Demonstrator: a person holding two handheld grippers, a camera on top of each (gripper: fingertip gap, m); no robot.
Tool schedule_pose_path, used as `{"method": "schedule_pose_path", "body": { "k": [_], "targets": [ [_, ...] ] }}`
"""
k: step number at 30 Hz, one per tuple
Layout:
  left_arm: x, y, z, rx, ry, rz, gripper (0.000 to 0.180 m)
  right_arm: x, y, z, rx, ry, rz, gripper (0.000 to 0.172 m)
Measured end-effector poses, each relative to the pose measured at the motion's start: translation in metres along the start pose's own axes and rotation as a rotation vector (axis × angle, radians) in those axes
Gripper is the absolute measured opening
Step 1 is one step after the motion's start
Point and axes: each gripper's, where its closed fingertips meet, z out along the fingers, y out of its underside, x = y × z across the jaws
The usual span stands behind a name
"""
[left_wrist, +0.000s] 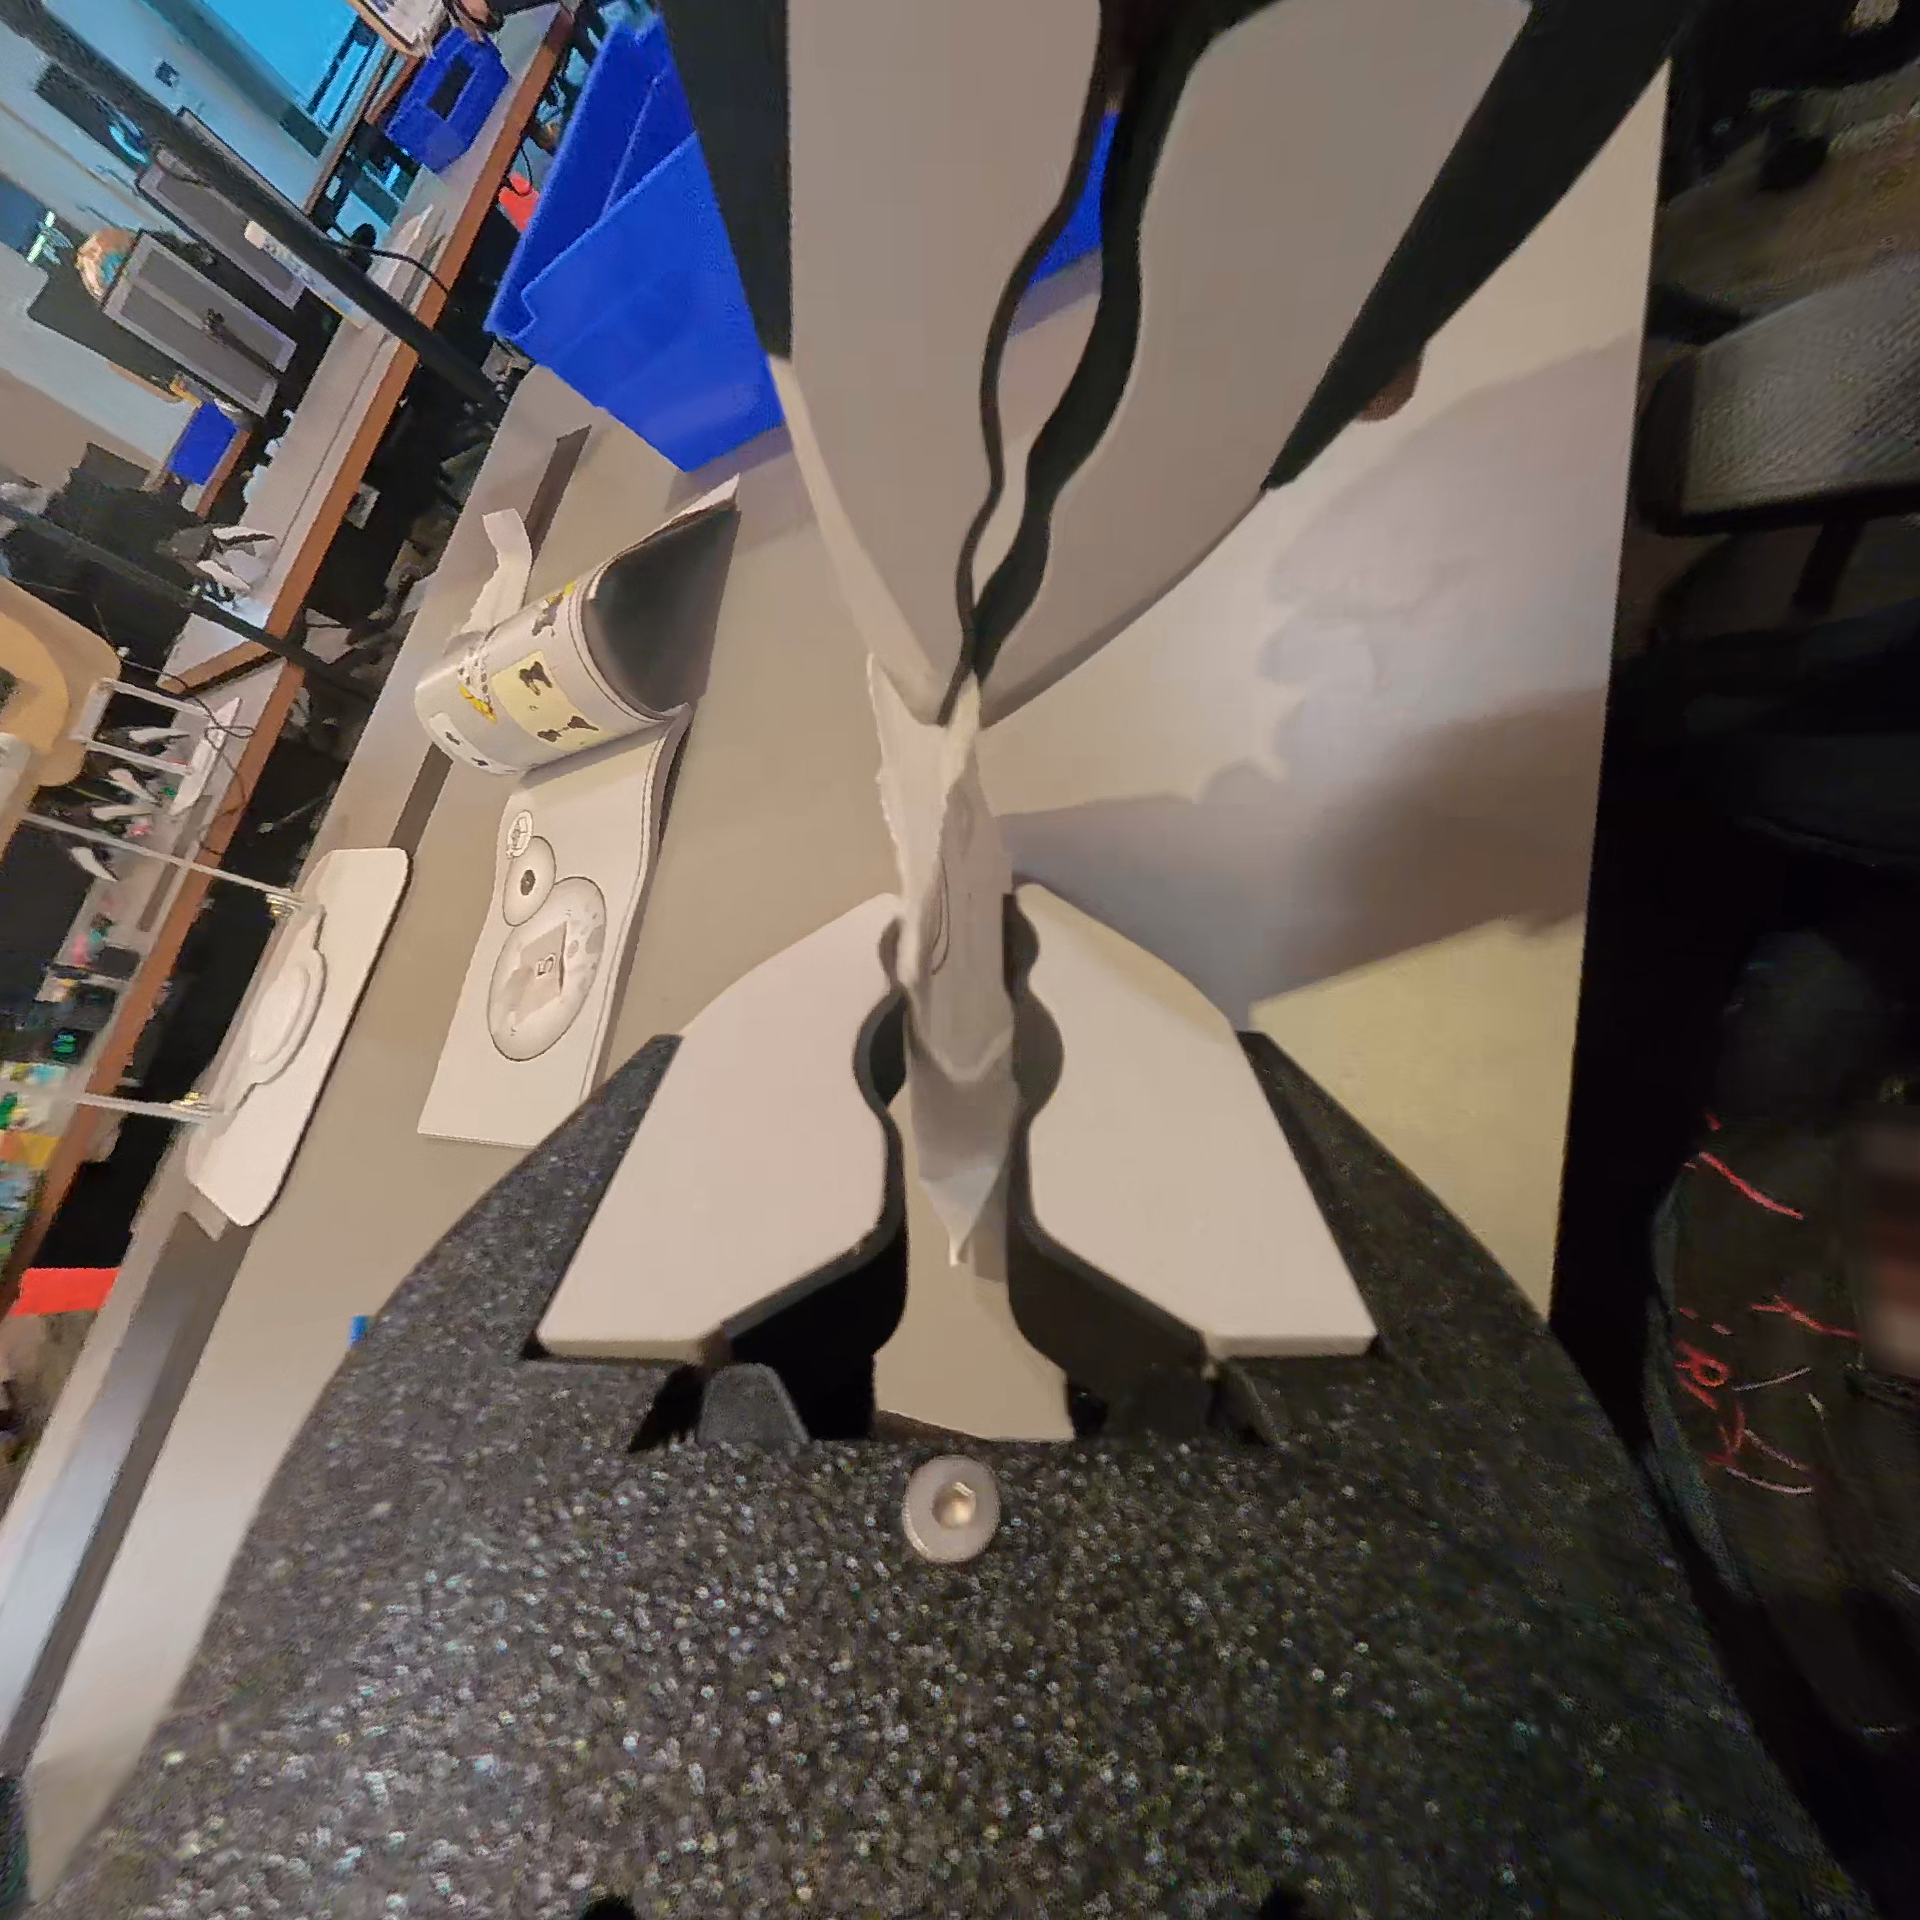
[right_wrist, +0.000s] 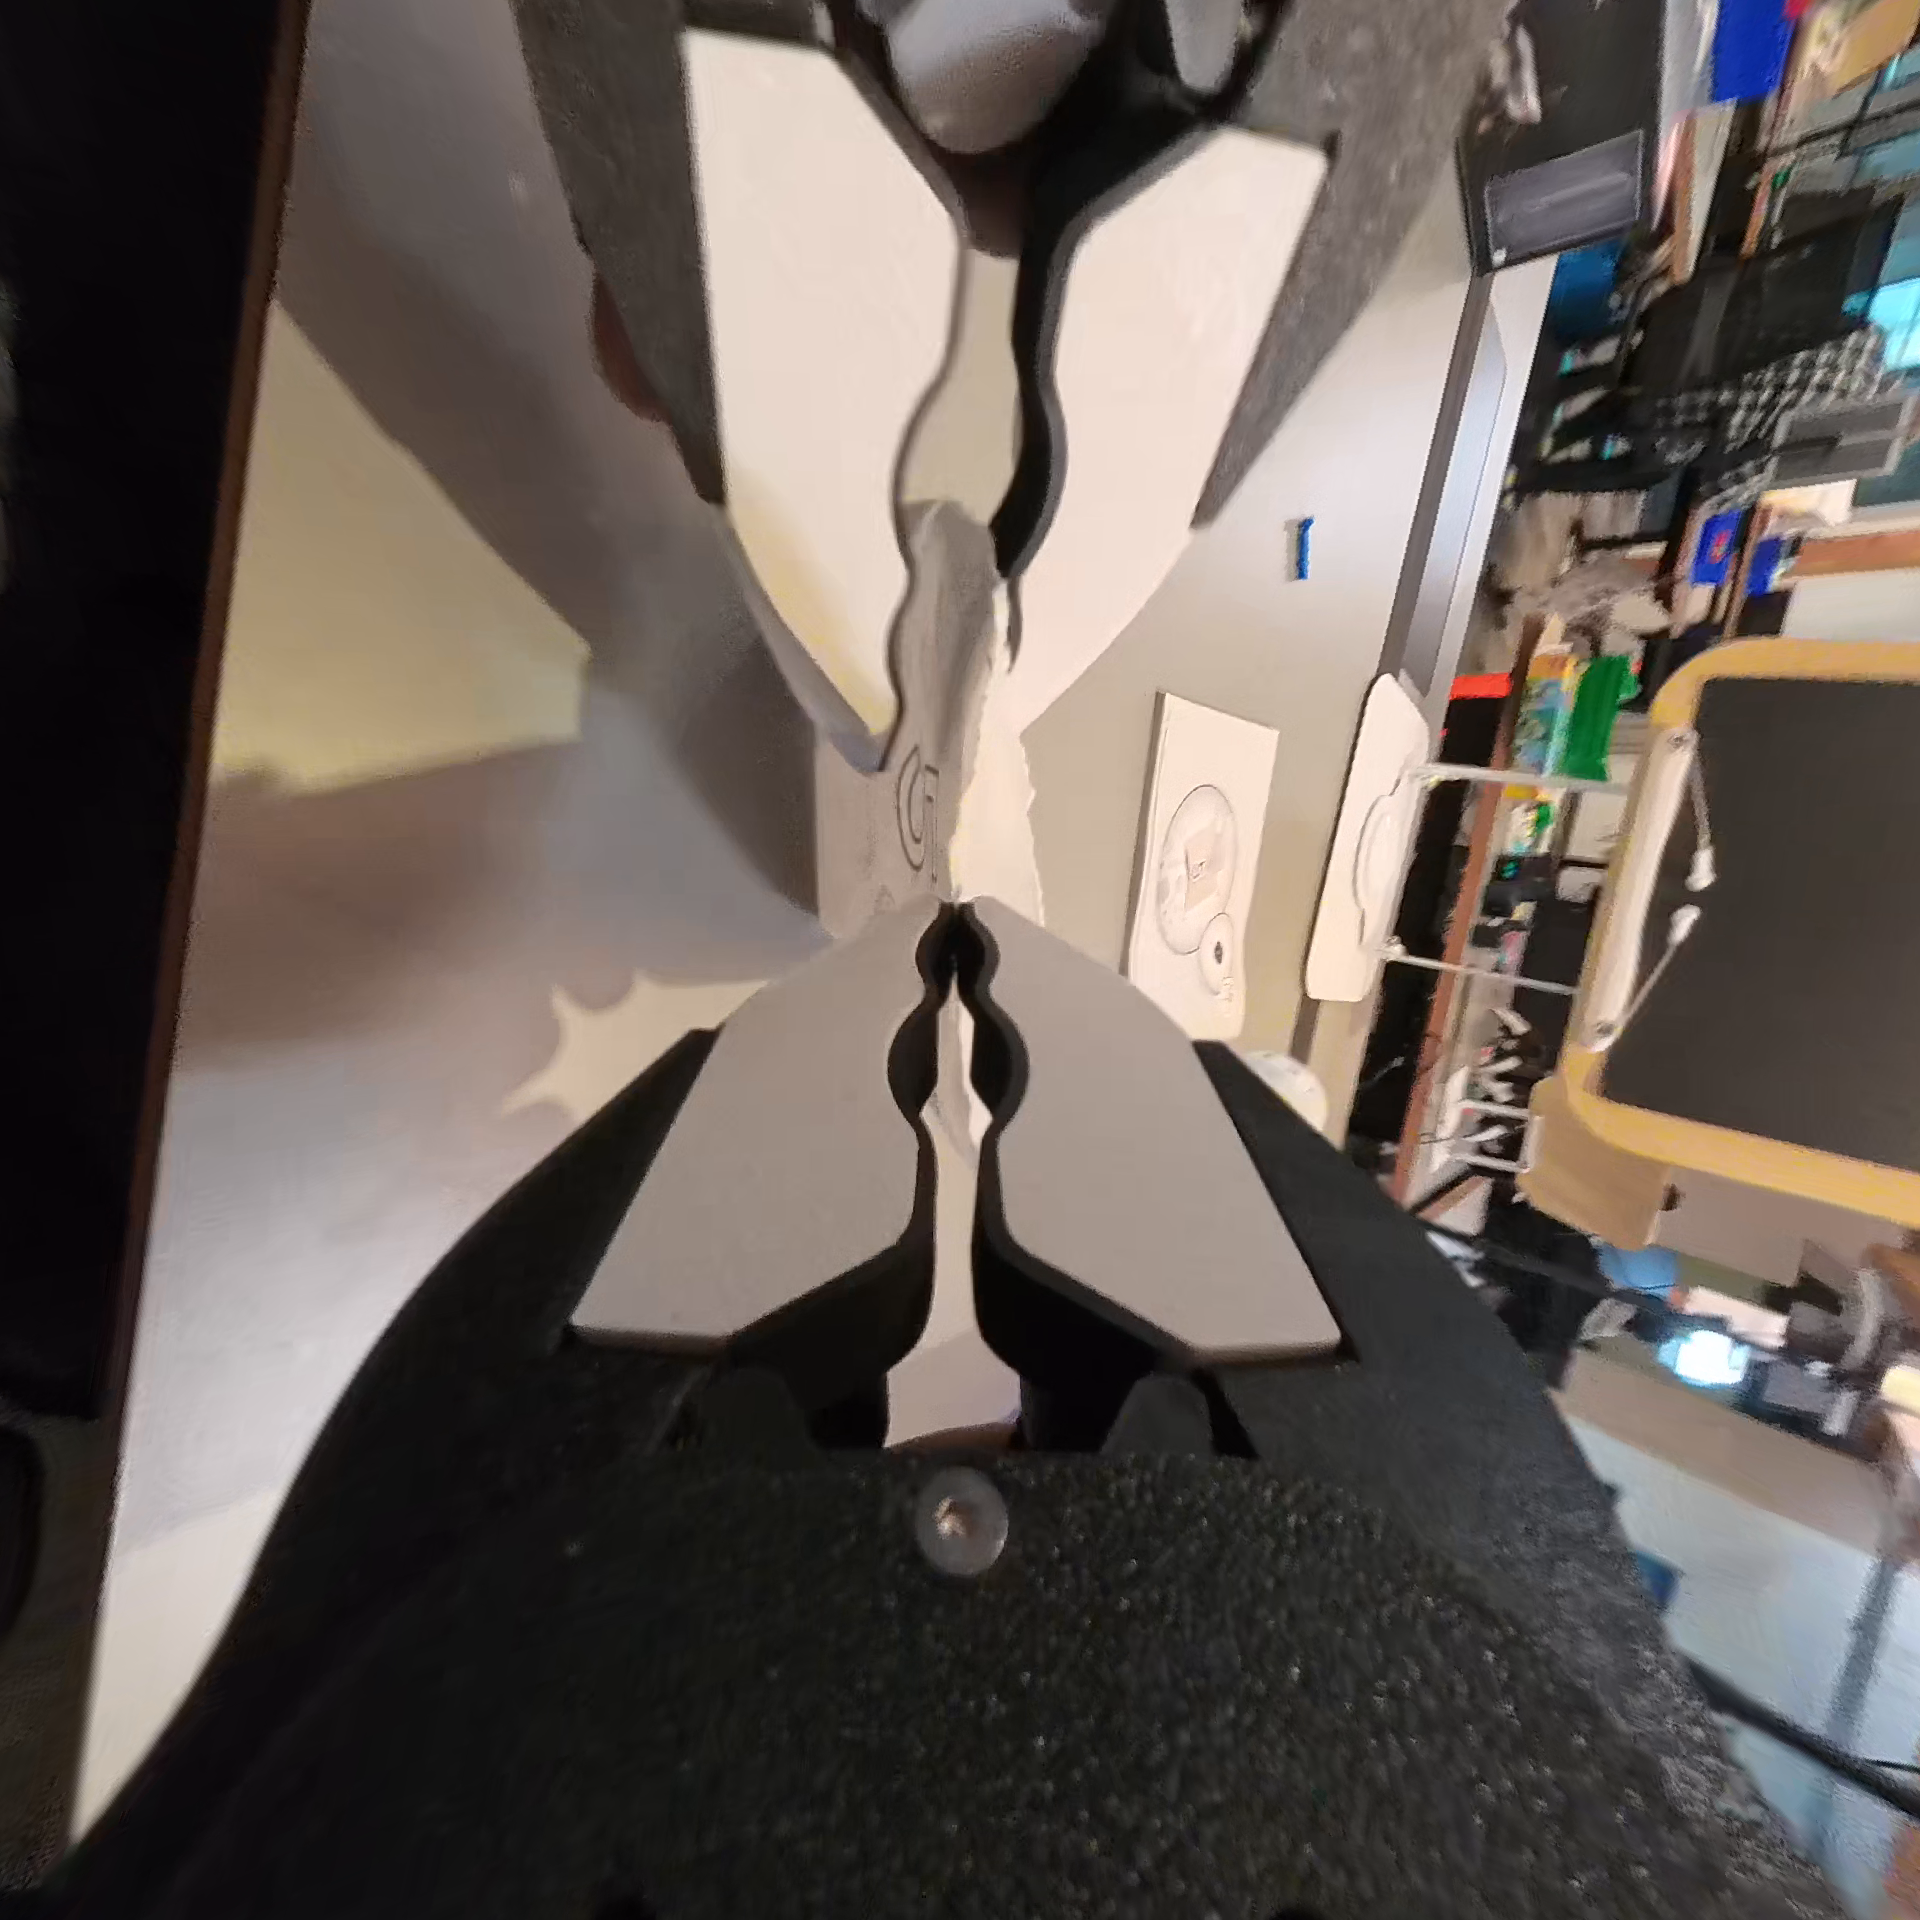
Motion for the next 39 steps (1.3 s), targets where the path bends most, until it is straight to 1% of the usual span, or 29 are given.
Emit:
{"method": "schedule_pose_path", "body": {
  "k": [2, 3, 4, 8, 11, 13, 16, 20, 22, 26, 34, 39],
  "targets": [
    [-0.003, 0.002, -0.002, 0.018, -0.001, -0.043, 0.028, 0.005, 0.007, 0.0, 0.004, -0.012, 0.114, 0.0],
    [-0.005, 0.004, -0.003, 0.026, -0.007, -0.067, 0.037, 0.007, 0.009, -0.001, 0.021, -0.02, 0.175, 0.0],
    [-0.009, 0.007, -0.004, 0.034, -0.017, -0.089, 0.043, 0.01, 0.012, -0.003, 0.044, -0.027, 0.238, 0.0],
    [-0.019, 0.017, -0.006, 0.066, -0.018, -0.188, 0.052, 0.019, 0.02, -0.008, 0.128, -0.053, 0.495, 0.0],
    [-0.027, 0.023, -0.002, 0.096, -0.019, -0.276, 0.052, 0.016, 0.012, -0.012, 0.228, -0.114, 0.628, 0.0],
    [-0.035, 0.029, 0.002, 0.103, -0.037, -0.322, 0.045, 0.013, 0.005, -0.015, 0.29, -0.152, 0.676, 0.0],
    [-0.034, 0.03, 0.001, 0.156, 0.006, -0.354, 0.015, 0.005, -0.002, -0.017, 0.373, -0.222, 0.738, 0.0],
    [-0.023, 0.026, -0.005, 0.233, 0.162, -0.43, 0.004, -0.002, -0.003, -0.019, 0.502, -0.353, 0.872, 0.0],
    [-0.017, 0.026, -0.006, 0.227, 0.218, -0.43, 0.002, -0.004, 0.0, -0.017, 0.527, -0.384, 0.883, 0.0],
    [-0.004, 0.027, -0.007, 0.18, 0.271, -0.327, 0.001, -0.003, 0.004, -0.018, 0.52, -0.39, 0.851, 0.0],
    [0.0, 0.02, -0.01, 0.183, 0.258, -0.234, 0.001, -0.002, 0.007, -0.029, 0.502, -0.389, 0.818, 0.0],
    [0.001, 0.025, -0.009, 0.156, 0.231, -0.191, 0.001, 0.005, 0.015, -0.042, 0.487, -0.333, 0.807, 0.0]
  ]
}}
